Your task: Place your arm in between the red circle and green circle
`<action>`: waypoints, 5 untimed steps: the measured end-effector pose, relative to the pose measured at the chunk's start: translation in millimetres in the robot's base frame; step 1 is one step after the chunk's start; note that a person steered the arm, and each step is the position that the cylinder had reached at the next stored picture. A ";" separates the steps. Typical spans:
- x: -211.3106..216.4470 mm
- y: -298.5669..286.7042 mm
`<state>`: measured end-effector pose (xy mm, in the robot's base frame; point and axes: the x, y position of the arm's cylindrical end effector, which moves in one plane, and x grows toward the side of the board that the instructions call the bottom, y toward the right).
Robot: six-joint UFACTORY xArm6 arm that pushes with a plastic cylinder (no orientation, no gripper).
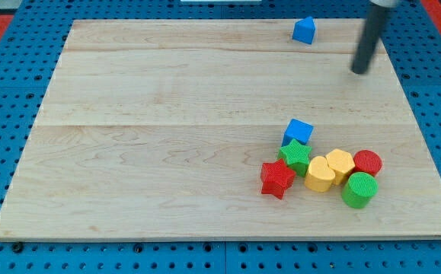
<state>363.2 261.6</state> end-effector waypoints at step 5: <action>222.0 -4.5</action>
<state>585.2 257.1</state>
